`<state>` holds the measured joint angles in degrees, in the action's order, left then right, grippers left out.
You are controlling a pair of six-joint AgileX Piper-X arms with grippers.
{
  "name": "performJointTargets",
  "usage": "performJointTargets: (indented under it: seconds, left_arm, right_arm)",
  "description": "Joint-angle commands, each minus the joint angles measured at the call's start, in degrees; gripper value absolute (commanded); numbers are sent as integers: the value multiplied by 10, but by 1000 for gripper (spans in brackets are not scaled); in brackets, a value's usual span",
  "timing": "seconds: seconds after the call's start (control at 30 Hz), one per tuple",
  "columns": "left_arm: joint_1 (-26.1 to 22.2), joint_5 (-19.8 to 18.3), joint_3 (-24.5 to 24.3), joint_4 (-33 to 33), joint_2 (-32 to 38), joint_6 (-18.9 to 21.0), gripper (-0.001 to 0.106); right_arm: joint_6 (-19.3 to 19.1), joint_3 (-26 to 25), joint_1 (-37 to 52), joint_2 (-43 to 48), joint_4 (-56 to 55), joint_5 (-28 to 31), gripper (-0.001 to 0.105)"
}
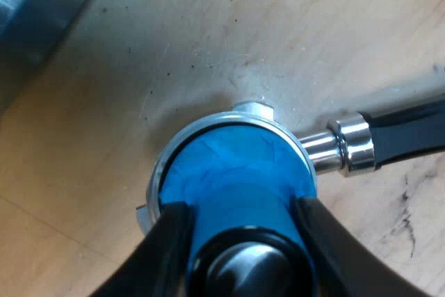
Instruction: Grind coffee beans and then tamp
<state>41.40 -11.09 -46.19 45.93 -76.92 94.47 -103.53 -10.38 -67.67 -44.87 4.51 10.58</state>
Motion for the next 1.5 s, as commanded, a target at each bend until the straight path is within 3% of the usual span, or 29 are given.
performJointTargets:
  seconds: [0.03,0.47,1.0,1.5]
  left_arm:
    - [4,0,0,-7,-3,6,0]
    - [4,-14,0,6,-67,4,0]
    - [4,-11,78,-32,-71,4,0]
    - [4,-11,84,-33,-71,4,0]
  right_arm:
    - [-4,-1,0,5,8,-6,61]
    - [-4,-1,0,5,8,-6,61]
    - [-4,-1,0,5,8,-3,61]
    - [-4,-1,0,5,8,-3,61]
